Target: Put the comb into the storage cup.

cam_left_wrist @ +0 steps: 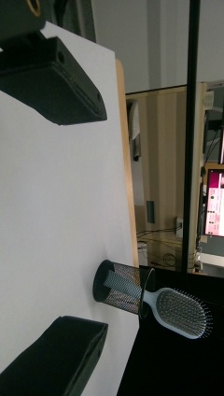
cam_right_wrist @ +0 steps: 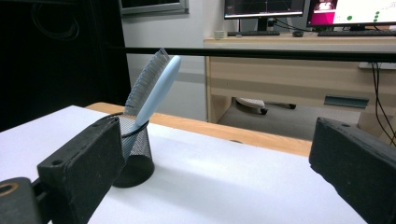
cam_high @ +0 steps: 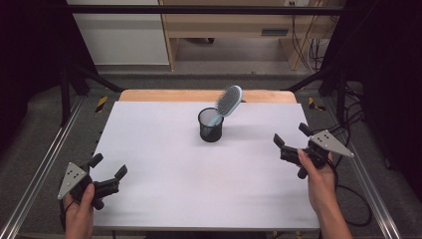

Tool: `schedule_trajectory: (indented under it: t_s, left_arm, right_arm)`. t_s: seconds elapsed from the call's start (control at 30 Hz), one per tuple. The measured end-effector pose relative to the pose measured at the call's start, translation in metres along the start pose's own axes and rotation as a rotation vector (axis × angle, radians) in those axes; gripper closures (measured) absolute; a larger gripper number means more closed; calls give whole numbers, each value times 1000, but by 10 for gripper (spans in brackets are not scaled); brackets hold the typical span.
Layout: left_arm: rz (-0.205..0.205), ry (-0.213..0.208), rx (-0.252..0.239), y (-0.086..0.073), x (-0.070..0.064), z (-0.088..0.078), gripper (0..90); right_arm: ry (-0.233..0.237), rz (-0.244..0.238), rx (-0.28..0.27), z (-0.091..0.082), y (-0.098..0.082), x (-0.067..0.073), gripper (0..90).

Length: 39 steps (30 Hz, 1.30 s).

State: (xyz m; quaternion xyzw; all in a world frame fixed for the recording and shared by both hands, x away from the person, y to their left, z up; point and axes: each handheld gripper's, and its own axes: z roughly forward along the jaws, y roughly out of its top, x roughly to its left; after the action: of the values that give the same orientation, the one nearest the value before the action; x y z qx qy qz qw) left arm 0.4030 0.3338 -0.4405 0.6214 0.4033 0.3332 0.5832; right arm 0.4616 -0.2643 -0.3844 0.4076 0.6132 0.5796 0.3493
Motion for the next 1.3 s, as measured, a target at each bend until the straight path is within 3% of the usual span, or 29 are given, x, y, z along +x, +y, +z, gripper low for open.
schedule_trajectory:
  t_s: [0.17, 0.43, 0.7, 1.3]
  left_arm:
    - [5, 5, -4, 0, 1, 0, 17]
    - [-29, -14, -23, -1, 1, 0, 17]
    - [-16, -36, -23, -2, -1, 2, 17]
    - [29, -89, 6, -4, -14, 11, 16]
  right_arm:
    - [5, -6, 11, -13, -17, 1, 36]
    - [-9, -14, 14, -29, -41, -2, 35]
    - [0, -25, 18, -40, -59, -4, 32]
    - [87, -36, 27, -37, -78, 9, 29]
